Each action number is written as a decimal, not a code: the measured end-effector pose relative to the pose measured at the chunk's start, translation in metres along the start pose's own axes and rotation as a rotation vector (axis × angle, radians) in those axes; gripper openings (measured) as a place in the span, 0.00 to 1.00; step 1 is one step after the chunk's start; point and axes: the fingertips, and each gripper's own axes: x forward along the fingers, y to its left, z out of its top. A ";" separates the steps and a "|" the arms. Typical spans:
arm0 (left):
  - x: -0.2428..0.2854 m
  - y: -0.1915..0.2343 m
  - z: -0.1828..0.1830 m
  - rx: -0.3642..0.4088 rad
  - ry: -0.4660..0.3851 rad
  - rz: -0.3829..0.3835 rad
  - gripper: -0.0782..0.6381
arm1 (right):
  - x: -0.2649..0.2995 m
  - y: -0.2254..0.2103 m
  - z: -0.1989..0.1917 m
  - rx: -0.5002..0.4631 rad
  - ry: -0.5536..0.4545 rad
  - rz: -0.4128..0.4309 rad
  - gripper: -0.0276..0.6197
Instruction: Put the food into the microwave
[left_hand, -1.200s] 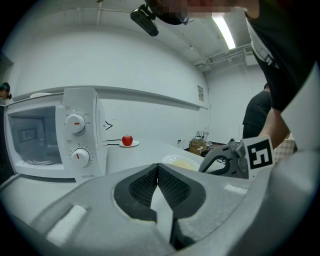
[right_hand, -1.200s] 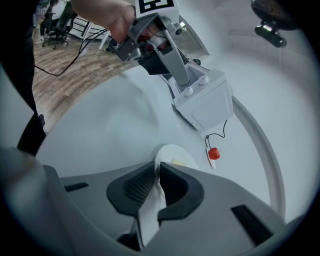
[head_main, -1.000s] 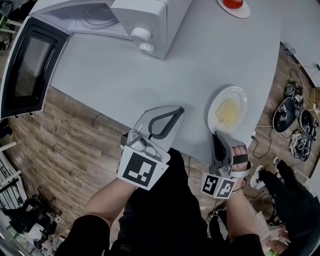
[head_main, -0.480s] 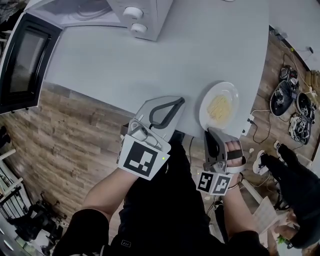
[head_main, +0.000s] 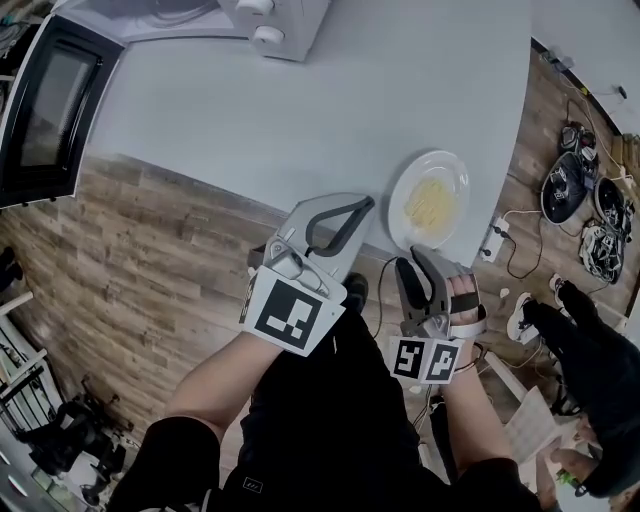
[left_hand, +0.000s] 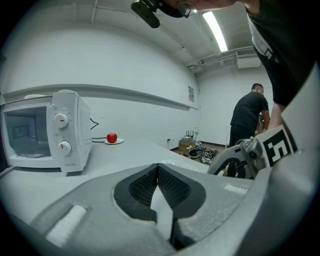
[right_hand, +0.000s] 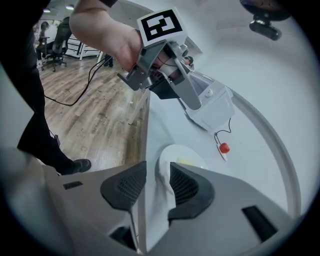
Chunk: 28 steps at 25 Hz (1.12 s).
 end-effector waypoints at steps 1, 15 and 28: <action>-0.001 -0.002 0.000 -0.001 0.001 0.006 0.12 | 0.000 0.000 0.000 0.004 -0.007 0.001 0.27; -0.017 -0.010 0.002 -0.018 0.013 0.078 0.12 | 0.003 -0.011 -0.002 0.057 -0.047 0.152 0.34; -0.014 -0.008 -0.003 -0.027 0.020 0.085 0.12 | 0.019 -0.015 0.002 -0.092 -0.053 0.006 0.11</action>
